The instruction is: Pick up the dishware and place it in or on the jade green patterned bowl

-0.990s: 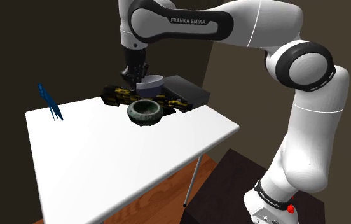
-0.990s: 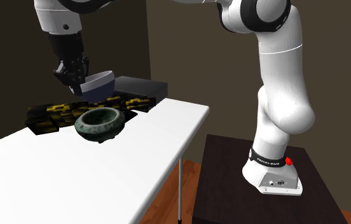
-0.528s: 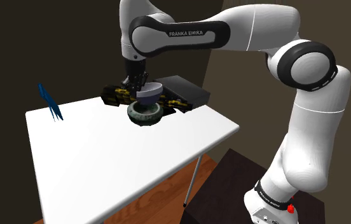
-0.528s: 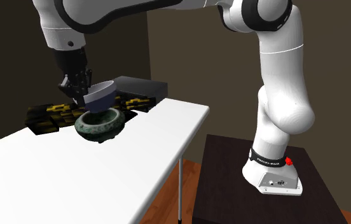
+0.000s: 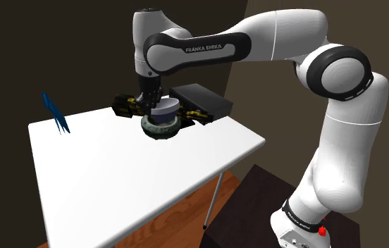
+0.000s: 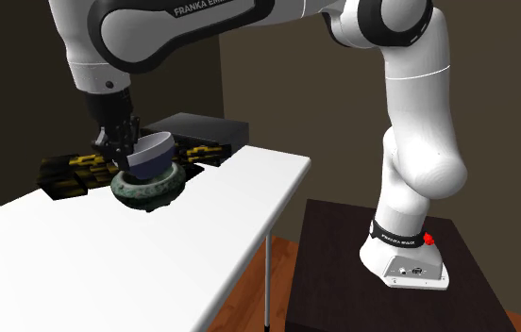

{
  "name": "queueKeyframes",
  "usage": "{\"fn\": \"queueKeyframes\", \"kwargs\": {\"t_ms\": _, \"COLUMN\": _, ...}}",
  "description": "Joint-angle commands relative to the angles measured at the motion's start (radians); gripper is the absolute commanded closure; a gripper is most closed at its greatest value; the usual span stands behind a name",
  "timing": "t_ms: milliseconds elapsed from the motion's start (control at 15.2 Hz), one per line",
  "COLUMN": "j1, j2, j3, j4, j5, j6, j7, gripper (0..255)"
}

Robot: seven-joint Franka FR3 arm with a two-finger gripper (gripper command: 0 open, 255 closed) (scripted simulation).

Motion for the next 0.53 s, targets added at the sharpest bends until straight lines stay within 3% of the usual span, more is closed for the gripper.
{"fn": "queueKeyframes", "kwargs": {"t_ms": 0, "j1": 0.000, "j2": 0.000, "j3": 0.000, "j4": 0.000, "j5": 0.000, "j6": 0.002, "j7": 0.000, "gripper": 255}}
{"fn": "queueKeyframes", "kwargs": {"t_ms": 264, "j1": 0.000, "j2": 0.000, "j3": 0.000, "j4": 0.000, "j5": 0.000, "j6": 0.002, "j7": 0.000, "gripper": 255}}
{"fn": "queueKeyframes", "kwargs": {"t_ms": 330, "j1": 0.000, "j2": 0.000, "j3": 0.000, "j4": 0.000, "j5": 0.000, "j6": 0.002, "j7": 0.000, "gripper": 0}}
{"fn": "queueKeyframes", "kwargs": {"t_ms": 462, "j1": 0.000, "j2": 0.000, "j3": 0.000, "j4": 0.000, "j5": 0.000, "j6": 0.002, "j7": 0.000, "gripper": 0}}
